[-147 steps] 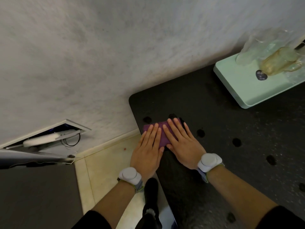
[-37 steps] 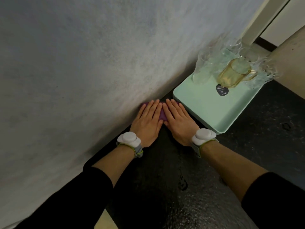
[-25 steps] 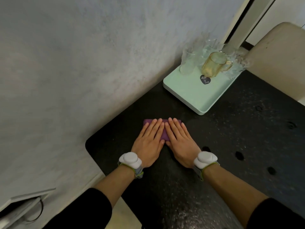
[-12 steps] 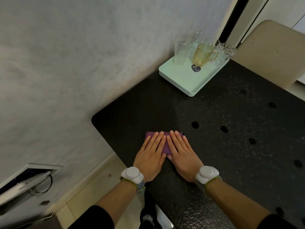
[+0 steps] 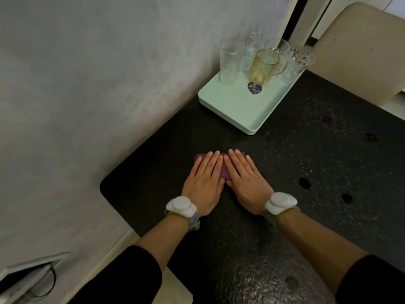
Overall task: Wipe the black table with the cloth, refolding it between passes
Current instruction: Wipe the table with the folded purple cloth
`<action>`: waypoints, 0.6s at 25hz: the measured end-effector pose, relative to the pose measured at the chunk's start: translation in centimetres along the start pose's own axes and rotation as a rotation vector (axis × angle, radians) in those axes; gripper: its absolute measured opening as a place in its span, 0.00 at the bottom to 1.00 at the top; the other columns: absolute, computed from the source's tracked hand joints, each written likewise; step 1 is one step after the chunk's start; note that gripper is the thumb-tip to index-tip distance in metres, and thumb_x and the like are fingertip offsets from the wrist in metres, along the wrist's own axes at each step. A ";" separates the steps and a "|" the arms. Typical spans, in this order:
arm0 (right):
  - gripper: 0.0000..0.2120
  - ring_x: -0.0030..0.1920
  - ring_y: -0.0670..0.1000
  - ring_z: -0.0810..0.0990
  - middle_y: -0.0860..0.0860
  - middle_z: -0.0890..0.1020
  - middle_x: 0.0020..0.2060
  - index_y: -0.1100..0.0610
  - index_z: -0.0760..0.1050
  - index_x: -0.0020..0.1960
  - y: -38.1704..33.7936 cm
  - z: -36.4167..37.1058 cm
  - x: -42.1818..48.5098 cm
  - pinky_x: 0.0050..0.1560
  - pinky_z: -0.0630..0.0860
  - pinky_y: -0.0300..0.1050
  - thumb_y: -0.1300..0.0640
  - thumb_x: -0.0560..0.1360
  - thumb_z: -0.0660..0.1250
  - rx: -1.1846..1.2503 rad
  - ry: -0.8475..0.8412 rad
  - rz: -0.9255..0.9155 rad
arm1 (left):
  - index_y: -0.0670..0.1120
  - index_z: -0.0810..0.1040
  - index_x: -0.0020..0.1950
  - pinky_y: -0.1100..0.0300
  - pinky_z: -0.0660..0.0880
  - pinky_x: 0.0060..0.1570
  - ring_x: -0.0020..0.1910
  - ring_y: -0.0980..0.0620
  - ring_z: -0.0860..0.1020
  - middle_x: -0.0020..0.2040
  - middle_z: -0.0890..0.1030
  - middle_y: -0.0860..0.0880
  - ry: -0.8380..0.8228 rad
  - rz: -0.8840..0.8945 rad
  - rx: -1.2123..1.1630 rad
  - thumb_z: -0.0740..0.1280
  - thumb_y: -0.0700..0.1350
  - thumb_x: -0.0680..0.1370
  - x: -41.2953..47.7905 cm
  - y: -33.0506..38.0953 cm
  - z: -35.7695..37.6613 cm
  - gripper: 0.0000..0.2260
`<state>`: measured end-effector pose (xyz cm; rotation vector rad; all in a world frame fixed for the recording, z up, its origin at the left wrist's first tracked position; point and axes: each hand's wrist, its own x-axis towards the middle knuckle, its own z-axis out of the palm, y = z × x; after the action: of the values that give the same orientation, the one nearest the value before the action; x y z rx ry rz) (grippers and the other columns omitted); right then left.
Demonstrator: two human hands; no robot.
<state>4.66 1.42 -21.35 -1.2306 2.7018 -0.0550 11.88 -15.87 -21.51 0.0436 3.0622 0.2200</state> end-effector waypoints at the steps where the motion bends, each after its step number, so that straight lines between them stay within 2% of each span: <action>1: 0.32 0.81 0.55 0.40 0.57 0.45 0.82 0.58 0.43 0.82 0.7 -0.2 1.1 0.80 0.40 0.54 0.46 0.85 0.51 0.002 0.011 0.015 | 0.44 0.49 0.82 0.48 0.46 0.80 0.82 0.48 0.48 0.83 0.52 0.45 0.007 0.014 0.012 0.49 0.54 0.84 1.4 -0.5 -0.1 0.28; 6: 0.31 0.82 0.57 0.46 0.58 0.50 0.82 0.59 0.48 0.82 3.0 -0.2 5.4 0.81 0.48 0.57 0.47 0.85 0.52 0.004 0.080 0.077 | 0.43 0.53 0.82 0.47 0.50 0.80 0.81 0.47 0.51 0.82 0.56 0.44 0.047 0.090 0.057 0.49 0.54 0.84 7.1 -3.1 -0.3 0.28; 9: 0.30 0.82 0.58 0.48 0.59 0.52 0.81 0.60 0.50 0.82 3.2 -0.1 5.9 0.81 0.49 0.57 0.47 0.85 0.50 0.007 0.101 0.088 | 0.43 0.53 0.82 0.47 0.51 0.80 0.81 0.47 0.52 0.82 0.56 0.44 0.057 0.102 0.052 0.48 0.54 0.84 7.9 -3.3 0.0 0.28; 15: 0.29 0.82 0.57 0.44 0.58 0.49 0.82 0.59 0.47 0.82 1.7 -0.2 4.1 0.81 0.47 0.57 0.47 0.86 0.50 0.037 0.082 0.117 | 0.44 0.51 0.82 0.47 0.49 0.80 0.82 0.47 0.50 0.82 0.54 0.45 0.045 0.089 0.024 0.47 0.54 0.84 5.7 -2.5 -0.1 0.28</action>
<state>0.74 -0.55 -21.88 -1.0811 2.8230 -0.1428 6.10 -18.16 -22.17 0.1788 3.1114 0.1916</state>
